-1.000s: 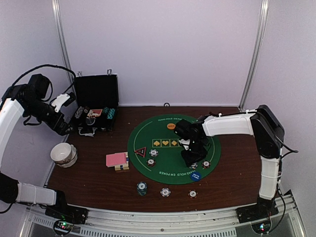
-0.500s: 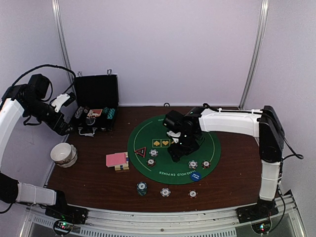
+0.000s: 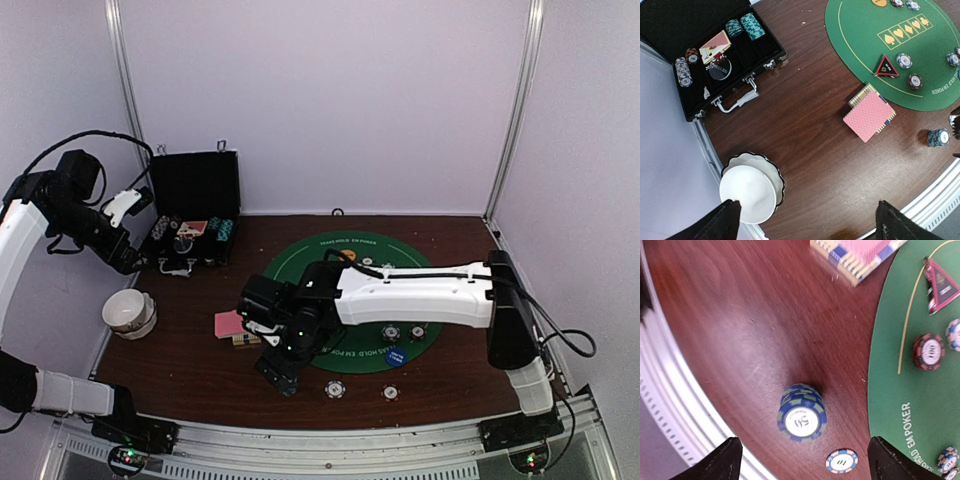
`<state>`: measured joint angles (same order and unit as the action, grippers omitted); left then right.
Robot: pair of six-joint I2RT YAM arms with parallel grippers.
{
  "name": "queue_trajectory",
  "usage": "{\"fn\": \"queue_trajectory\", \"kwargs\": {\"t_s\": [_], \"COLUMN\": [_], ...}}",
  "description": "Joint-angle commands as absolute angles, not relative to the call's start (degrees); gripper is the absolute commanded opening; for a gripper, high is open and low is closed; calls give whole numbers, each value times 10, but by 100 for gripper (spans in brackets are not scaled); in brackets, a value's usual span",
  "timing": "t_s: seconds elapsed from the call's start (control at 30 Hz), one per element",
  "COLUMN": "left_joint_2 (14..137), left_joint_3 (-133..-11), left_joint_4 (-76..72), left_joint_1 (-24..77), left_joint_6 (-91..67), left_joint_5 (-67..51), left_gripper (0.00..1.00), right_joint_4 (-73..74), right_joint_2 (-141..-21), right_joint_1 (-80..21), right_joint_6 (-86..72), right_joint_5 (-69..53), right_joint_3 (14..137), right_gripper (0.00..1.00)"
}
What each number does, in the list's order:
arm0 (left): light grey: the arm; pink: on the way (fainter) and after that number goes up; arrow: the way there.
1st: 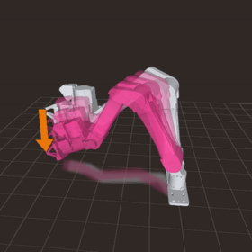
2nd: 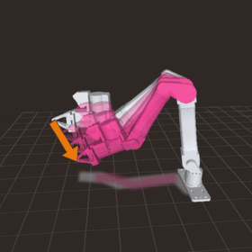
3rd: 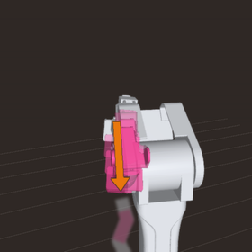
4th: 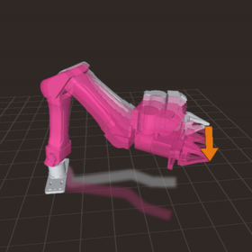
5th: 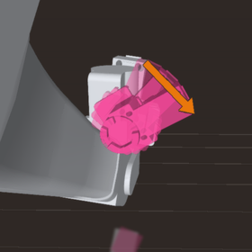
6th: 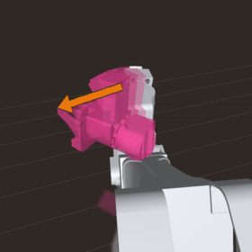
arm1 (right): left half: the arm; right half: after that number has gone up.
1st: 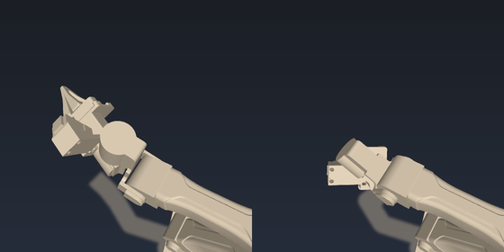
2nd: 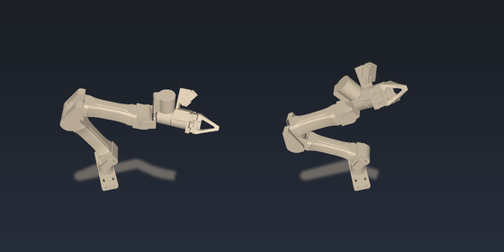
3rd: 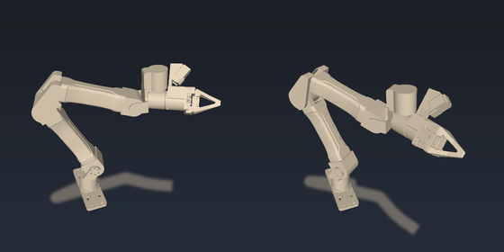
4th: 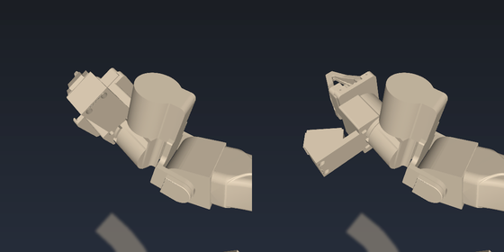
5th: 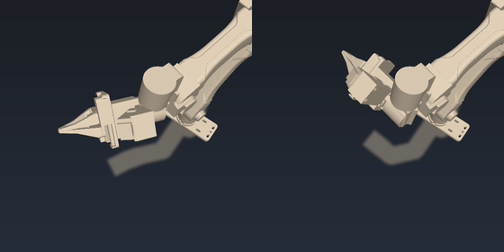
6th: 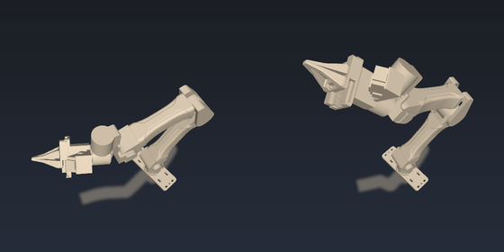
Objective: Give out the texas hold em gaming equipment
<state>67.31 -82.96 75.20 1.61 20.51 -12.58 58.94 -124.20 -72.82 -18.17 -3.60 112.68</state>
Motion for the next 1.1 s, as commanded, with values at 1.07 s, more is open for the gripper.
{"fn": "queue_trajectory", "kwargs": {"t_s": [1.07], "left_joint_2": [662], "left_joint_3": [-835], "left_joint_4": [753], "left_joint_1": [17], "left_joint_6": [214], "left_joint_5": [-122], "left_gripper": [97], "right_joint_4": [613], "right_joint_2": [-1353], "right_joint_1": [-711], "right_joint_6": [-159], "right_joint_5": [-73], "right_joint_3": [1200], "right_gripper": [67]}}
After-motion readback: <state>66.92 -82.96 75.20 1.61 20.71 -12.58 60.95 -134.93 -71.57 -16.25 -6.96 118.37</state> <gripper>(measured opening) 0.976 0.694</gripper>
